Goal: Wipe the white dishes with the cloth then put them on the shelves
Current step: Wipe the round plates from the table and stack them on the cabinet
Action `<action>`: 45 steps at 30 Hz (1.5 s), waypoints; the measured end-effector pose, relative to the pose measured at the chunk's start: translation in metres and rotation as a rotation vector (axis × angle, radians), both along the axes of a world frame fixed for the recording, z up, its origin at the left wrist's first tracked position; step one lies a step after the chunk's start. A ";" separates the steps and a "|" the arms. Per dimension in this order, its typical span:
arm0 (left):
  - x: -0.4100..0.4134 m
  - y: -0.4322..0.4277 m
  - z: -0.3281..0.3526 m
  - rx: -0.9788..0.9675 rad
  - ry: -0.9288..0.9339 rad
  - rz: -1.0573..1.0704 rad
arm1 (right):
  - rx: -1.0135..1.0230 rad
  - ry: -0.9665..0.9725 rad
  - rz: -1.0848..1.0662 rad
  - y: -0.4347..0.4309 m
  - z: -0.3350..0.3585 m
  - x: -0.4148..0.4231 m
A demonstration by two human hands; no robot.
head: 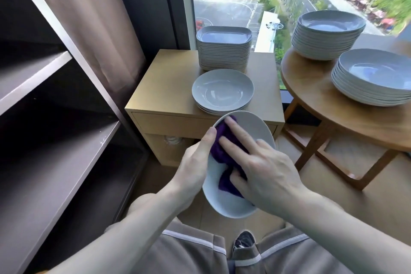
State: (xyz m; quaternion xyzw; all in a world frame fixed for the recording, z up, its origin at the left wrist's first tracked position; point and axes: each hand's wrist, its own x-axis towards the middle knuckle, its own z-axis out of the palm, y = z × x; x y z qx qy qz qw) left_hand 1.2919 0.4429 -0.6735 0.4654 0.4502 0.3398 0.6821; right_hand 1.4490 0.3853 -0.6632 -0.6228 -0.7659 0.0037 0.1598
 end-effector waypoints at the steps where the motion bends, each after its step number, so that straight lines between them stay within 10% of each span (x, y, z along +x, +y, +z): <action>1: 0.000 0.000 0.000 0.000 -0.001 -0.004 | -0.003 0.004 -0.039 0.003 -0.002 0.005; 8: -0.009 0.007 0.010 0.075 -0.022 0.055 | -0.202 -0.031 -0.197 0.019 -0.024 0.031; 21: -0.016 0.013 0.009 0.030 -0.093 0.114 | -0.204 0.029 0.316 -0.014 -0.001 -0.015; 32: -0.004 0.000 0.002 0.113 0.033 0.064 | 0.016 0.055 0.017 0.003 -0.003 0.004; 45: -0.009 0.002 0.014 0.081 0.006 0.223 | -0.323 0.033 -0.116 0.000 -0.024 0.012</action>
